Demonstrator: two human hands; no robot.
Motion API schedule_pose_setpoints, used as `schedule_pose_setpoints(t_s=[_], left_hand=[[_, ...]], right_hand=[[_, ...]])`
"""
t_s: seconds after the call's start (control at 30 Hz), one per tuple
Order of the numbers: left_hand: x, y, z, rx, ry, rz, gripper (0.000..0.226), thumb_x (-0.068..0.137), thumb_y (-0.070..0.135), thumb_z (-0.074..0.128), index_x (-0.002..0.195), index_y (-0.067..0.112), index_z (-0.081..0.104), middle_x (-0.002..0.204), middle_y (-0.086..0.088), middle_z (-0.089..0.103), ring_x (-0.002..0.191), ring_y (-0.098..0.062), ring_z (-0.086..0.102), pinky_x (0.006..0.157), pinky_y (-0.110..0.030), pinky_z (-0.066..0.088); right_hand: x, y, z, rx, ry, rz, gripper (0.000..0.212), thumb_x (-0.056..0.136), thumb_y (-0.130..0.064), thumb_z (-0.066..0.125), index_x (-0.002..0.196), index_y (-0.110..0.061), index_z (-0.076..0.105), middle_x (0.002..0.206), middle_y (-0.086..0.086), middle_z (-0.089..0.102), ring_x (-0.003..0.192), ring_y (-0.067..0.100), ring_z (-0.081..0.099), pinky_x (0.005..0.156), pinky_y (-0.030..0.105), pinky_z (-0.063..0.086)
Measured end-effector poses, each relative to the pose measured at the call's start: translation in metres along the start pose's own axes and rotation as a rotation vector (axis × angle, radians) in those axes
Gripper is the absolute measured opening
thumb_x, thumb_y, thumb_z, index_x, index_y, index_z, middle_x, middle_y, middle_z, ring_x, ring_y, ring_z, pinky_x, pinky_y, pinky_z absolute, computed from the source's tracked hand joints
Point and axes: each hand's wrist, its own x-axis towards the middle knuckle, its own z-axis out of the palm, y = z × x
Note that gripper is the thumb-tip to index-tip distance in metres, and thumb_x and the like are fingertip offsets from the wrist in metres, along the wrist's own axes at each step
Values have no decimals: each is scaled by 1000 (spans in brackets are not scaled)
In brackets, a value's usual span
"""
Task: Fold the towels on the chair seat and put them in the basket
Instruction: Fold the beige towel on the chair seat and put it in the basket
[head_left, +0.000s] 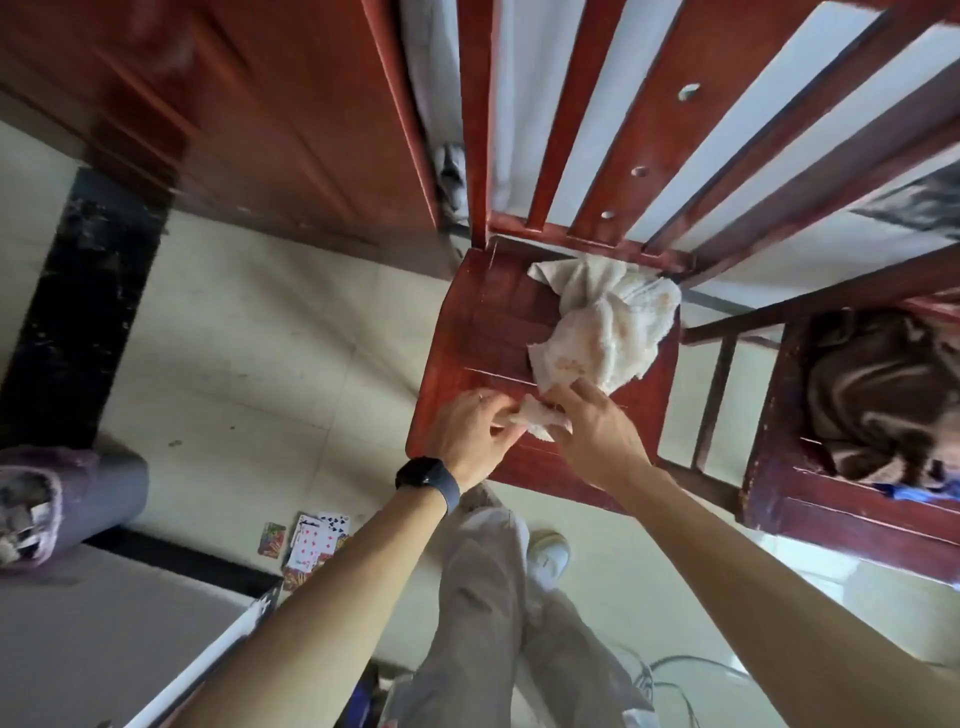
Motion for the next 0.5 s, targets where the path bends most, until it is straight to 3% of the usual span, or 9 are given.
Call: schedule_pose_setpoints(t_s=[0.03, 0.1, 0.23, 0.33, 0.4, 0.5], left_hand=[[-4, 16, -13, -6, 1, 2, 24, 89, 40, 63, 106, 23, 67, 102, 0, 71, 98, -23, 64, 80, -37, 51], [-16, 48, -43, -48, 5, -5, 19, 89, 39, 65, 103, 26, 66, 96, 3, 71, 90, -19, 64, 74, -36, 51], [-47, 117, -112, -4, 114, 126, 10, 86, 34, 70, 94, 30, 66, 90, 11, 68, 84, -13, 60, 63, -25, 38], [-71, 171, -167, 95, 193, 262, 11, 84, 32, 71, 91, 33, 64, 87, 13, 64, 83, -13, 58, 61, -25, 38], [-89, 204, -198, 152, 226, 372, 13, 82, 27, 73, 92, 30, 65, 86, 10, 64, 84, -17, 58, 62, -30, 47], [-118, 247, -239, 254, 287, 506, 19, 82, 24, 74, 100, 28, 67, 88, 8, 62, 82, -15, 57, 62, -28, 48]], right_hand=[[-13, -3, -14, 22, 47, -6, 26, 88, -20, 70, 111, -20, 60, 106, 0, 58, 88, 29, 63, 61, 35, 52], [-40, -11, -44, 48, 108, 0, 21, 88, -21, 69, 106, -17, 59, 105, 1, 61, 88, 29, 63, 61, 31, 46], [-98, -38, -115, 105, 80, 26, 34, 94, -44, 51, 123, -25, 47, 103, 4, 67, 89, 30, 64, 70, 42, 54], [-138, -64, -172, 276, 144, 11, 40, 101, -50, 43, 135, -28, 47, 102, -5, 69, 85, 18, 66, 71, 26, 51], [-161, -80, -206, 345, 179, 45, 34, 102, -46, 44, 123, -25, 61, 95, -10, 66, 78, 11, 61, 64, 17, 44], [-186, -93, -245, 425, 180, 17, 25, 99, -42, 53, 92, -22, 67, 84, -8, 66, 77, 7, 60, 70, 25, 45]])
